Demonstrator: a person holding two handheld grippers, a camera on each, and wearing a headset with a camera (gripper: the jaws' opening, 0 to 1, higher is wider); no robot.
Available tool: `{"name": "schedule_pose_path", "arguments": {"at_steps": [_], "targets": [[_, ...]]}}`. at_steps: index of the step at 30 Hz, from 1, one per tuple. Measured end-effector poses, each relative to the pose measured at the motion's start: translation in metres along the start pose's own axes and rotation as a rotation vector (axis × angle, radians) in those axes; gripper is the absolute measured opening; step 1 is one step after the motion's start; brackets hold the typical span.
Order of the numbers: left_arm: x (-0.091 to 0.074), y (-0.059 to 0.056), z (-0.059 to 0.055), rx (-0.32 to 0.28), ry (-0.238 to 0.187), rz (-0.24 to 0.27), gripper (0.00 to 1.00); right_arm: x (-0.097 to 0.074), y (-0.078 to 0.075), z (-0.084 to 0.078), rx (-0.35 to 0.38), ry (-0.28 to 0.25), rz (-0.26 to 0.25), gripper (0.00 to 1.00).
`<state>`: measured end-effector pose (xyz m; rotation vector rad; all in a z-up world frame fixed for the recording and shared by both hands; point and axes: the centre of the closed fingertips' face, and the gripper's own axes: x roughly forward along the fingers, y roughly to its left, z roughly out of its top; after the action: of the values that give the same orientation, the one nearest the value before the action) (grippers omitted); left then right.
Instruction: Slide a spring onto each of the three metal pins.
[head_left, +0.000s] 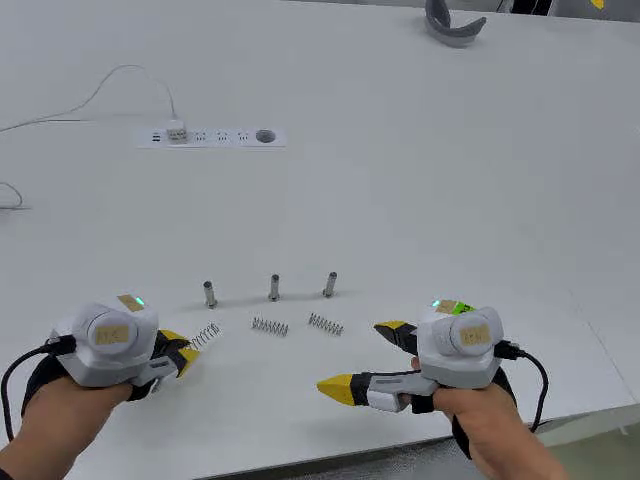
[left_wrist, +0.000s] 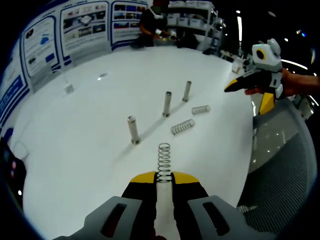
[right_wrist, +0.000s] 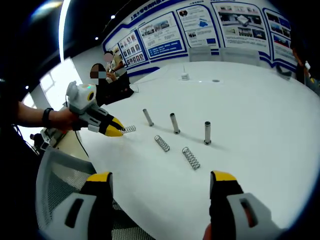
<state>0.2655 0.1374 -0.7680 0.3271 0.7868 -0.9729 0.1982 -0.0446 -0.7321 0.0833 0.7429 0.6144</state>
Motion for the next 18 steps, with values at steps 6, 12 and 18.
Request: {"name": "schedule_pose_path", "arguments": {"at_steps": [6, 12, 18], "targets": [[-0.012, -0.006, 0.002, -0.007, -0.020, 0.002, 0.10, 0.004, 0.005, 0.001, -0.002, 0.001, 0.018, 0.81], [-0.019, -0.009, 0.004, 0.003, -0.029, 0.003, 0.10, 0.009, 0.010, 0.005, -0.006, -0.004, 0.037, 0.80], [-0.025, -0.010, 0.011, 0.012, -0.040, 0.001, 0.10, 0.013, 0.016, 0.011, -0.002, -0.017, 0.064, 0.78]]}}
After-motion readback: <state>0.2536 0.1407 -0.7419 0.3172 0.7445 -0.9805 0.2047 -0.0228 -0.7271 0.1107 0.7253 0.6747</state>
